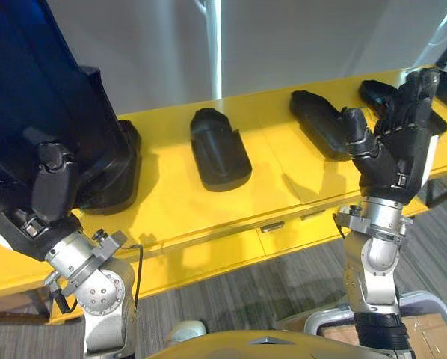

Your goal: Walk over and take three plastic housings, then place them on the shelf

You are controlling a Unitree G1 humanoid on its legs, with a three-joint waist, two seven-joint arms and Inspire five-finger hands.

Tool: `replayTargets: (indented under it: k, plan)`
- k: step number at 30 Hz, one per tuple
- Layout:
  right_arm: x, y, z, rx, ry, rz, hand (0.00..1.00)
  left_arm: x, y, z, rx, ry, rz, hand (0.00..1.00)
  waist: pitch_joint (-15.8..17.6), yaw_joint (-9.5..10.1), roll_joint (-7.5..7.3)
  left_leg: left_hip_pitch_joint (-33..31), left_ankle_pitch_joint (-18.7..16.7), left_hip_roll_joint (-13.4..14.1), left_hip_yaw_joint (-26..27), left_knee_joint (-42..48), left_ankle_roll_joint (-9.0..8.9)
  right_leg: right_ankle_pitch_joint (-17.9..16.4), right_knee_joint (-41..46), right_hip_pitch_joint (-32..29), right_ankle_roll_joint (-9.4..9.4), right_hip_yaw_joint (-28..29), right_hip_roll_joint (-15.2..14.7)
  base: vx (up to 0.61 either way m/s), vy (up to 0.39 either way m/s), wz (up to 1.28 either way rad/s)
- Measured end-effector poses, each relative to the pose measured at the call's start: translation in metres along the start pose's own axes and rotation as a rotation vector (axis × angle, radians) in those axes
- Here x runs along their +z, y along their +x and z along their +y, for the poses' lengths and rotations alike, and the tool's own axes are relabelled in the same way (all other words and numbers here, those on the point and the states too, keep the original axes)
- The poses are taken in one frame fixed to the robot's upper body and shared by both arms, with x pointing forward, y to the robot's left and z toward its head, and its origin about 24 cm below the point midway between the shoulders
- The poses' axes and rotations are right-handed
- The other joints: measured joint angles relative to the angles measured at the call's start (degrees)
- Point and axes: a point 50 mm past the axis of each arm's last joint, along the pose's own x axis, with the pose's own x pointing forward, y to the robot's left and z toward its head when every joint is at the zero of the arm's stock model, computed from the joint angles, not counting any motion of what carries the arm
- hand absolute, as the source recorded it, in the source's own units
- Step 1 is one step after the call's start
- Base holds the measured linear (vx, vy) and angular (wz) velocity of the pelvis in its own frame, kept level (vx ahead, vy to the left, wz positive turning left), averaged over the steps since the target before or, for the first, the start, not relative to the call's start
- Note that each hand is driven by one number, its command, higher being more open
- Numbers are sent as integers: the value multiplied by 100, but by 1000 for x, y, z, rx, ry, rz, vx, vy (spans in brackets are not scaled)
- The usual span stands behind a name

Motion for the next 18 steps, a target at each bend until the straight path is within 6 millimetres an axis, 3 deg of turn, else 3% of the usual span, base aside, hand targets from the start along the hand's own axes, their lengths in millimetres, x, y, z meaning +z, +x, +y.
replayTargets:
  k: [5, 6, 8, 10, 11, 14, 15, 16, 17, 18]
  plan:
    - [-6, -5, 15, 65, 36, 35, 100, -3, -8, 8, 25, 26, 45, 0, 2, 122, -1, -142, 29, 32, 64, -104, -24, -25, -62, 45, -32, -182, -7, -78, 0, 29]
    - [-7, -5, 15, 65, 35, 36, 100, -3, -8, 8, 24, 21, 50, 0, 7, 107, 7, -179, -60, 142, 341, -81, 89, -25, -79, 71, -29, -315, -14, -115, 4, 84]
    - [-7, -8, 11, 40, -7, 43, 100, -4, -10, 4, -2, -24, 74, 0, 34, -151, 20, -240, -62, 688, 1883, 126, 137, -20, -43, 209, -21, -852, -121, -53, 57, 117]
    - [-7, -9, 4, 28, -49, 45, 100, -4, -13, -1, -25, -47, 78, 0, 60, -195, 130, -350, 202, 842, 2219, 276, 227, -68, 102, 190, 5, -1004, -188, -23, 159, 82]
    - [-8, -12, 0, 14, -71, 59, 100, -3, -14, -4, -42, -63, 77, 0, 95, -192, 125, -436, 312, 761, 2162, 414, 124, -234, 321, 114, 76, -1010, -337, -32, 226, 65]
    - [-16, -15, -8, -7, -98, 97, 100, -10, -16, -6, -47, -67, 92, 0, 162, -200, 21, -732, 510, 478, 2051, 816, 232, -544, 961, -142, 226, -1020, -892, -84, 233, 40]
    - [-19, -15, -13, -11, -105, 107, 100, -16, -18, -4, -44, -49, 115, 0, 285, -237, -288, -933, 925, 119, 1869, 1009, 187, -580, 1272, -322, 314, -1003, -1515, -107, 172, 21]
    - [-18, -14, -14, -13, -100, 103, 100, -18, -19, -3, -36, -46, 121, 0, 311, -200, -278, -999, 798, 237, 1871, 1271, 393, -539, 1308, -370, 361, -966, -1607, -90, 156, -1]
    - [-18, -13, -15, -15, -91, 100, 100, -19, -20, -3, -29, -45, 125, 0, 323, -167, -205, -1041, 687, 458, 1843, 1579, 435, -473, 1358, -417, 405, -880, -1621, -59, 137, -33]
    - [-17, -11, -13, -22, -57, 88, 100, -22, -22, -1, -17, -41, 131, 0, 348, -195, -63, -1060, 544, 883, 1566, 1999, 257, -466, 1559, -503, 418, -736, -1693, -82, 240, -46]
